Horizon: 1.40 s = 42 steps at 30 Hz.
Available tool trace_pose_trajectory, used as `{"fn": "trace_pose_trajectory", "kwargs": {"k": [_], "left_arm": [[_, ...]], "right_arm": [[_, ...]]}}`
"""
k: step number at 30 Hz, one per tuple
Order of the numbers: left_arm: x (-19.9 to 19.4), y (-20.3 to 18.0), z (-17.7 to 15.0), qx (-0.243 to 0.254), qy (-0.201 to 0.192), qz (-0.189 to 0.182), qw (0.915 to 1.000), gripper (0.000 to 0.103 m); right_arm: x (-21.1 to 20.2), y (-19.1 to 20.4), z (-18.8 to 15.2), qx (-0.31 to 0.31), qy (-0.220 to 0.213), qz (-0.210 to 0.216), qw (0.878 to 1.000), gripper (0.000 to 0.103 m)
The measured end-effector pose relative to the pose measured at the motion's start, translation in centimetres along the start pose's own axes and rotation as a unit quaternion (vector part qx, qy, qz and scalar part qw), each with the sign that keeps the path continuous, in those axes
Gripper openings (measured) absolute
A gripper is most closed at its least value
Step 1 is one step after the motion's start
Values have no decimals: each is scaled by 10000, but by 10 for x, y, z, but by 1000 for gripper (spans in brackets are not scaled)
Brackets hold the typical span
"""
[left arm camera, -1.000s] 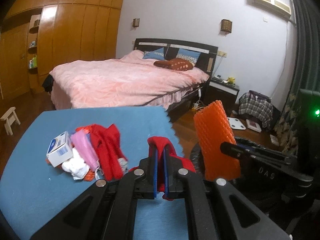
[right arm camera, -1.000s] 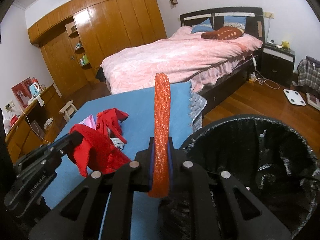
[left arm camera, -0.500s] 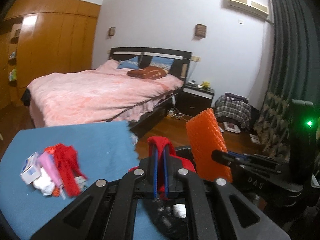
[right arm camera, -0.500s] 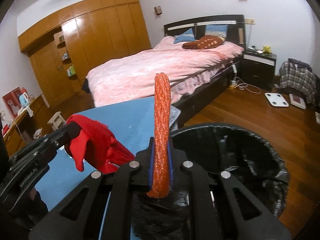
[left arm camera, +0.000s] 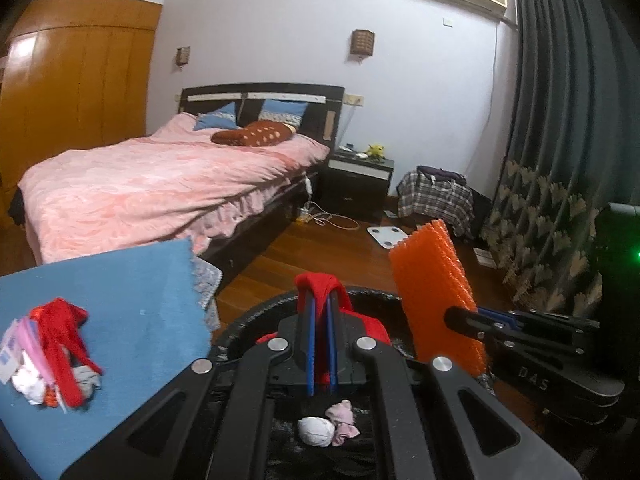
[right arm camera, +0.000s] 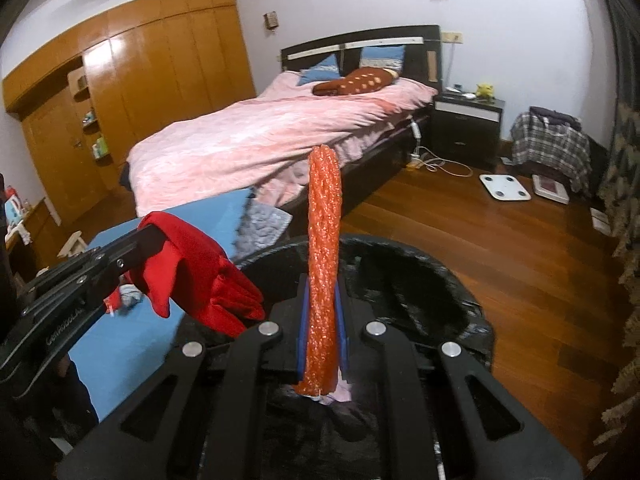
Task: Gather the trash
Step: 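Carry both items over the black bin and open both tools, then grasp the white alcohol-wipes box with the left tool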
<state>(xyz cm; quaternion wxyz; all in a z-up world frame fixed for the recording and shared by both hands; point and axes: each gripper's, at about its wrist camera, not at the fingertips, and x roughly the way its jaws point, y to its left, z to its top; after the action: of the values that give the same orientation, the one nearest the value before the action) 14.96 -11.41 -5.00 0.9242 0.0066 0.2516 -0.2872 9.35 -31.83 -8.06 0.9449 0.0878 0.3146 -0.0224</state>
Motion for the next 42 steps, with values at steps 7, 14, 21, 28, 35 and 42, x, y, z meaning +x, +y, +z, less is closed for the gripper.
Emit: {"fn": "trace_pose_trajectory", "kwargs": {"k": [7,14,21,28,35,42], "left_arm": [[21,-8,-11,26,307,-130,9994,8],[21,4,-24,-21,541,-58,9985,55],[0,32,-26,-197,436,385,9981,78],[-35,73,-28,-429,263,999,9937,92],[-70,114,-33,-560,154,1599,9854,93],[-96,147,-41,-648,95,2165,9741,94]], "right_arm": [[5,-20,-10,146,93,-187,9997,13],[11,-25,-18,223,190,-352,9990,47],[5,-17,-19,168,4,-493,9986,94],[4,5,-13,82,-124,-211,9997,96],[13,40,-8,-83,-94,80,9999,96],[29,84,2,-249,-105,412,9988,96]]}}
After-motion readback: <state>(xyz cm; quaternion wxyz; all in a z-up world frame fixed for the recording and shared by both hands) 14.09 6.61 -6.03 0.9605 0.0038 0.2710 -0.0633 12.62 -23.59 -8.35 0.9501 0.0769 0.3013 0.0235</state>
